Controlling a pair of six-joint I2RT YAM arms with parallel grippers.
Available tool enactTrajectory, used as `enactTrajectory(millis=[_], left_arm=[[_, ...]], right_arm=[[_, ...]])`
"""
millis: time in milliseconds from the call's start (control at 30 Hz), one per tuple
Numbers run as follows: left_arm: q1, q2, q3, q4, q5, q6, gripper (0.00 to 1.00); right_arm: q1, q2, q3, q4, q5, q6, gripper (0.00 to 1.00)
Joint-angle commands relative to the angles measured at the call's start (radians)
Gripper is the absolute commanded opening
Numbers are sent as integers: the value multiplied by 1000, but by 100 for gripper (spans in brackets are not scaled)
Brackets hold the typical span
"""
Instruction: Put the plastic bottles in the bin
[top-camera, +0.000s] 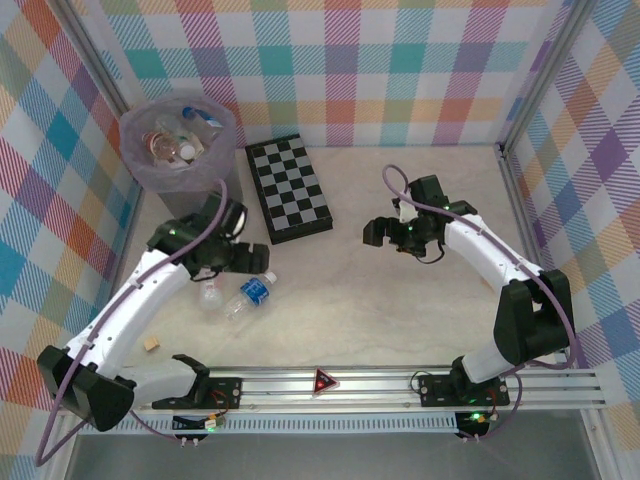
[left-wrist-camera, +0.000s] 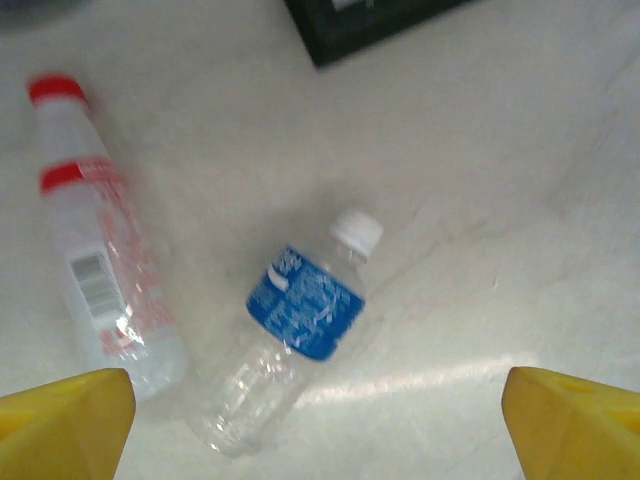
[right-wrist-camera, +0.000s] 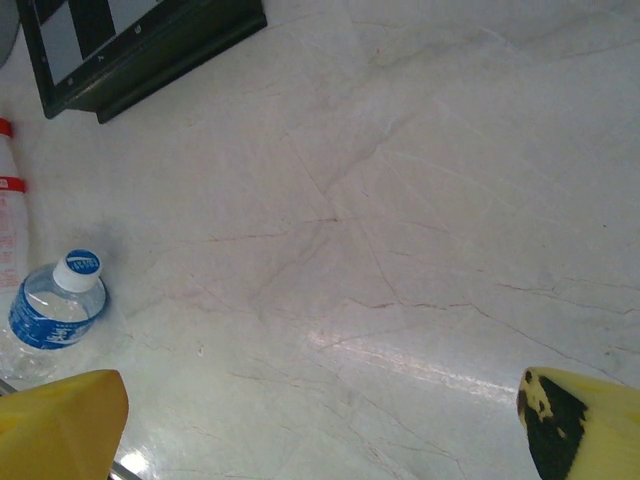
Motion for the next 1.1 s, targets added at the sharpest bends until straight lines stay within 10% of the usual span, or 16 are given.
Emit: enactTrajectory(millis=[0,467,1067], left_arm=[[-9,-40,-82,59,-20,-89,95],[-15,111,-337,311,-80,-187,97],[-169,322,-294,302,-127,-295,69]], right_arm=[[-5,0,43,-20,-5,20,100],[-5,32,65,-42,-5,-5,100],[-5,33,39,-24,-8,-21,100]])
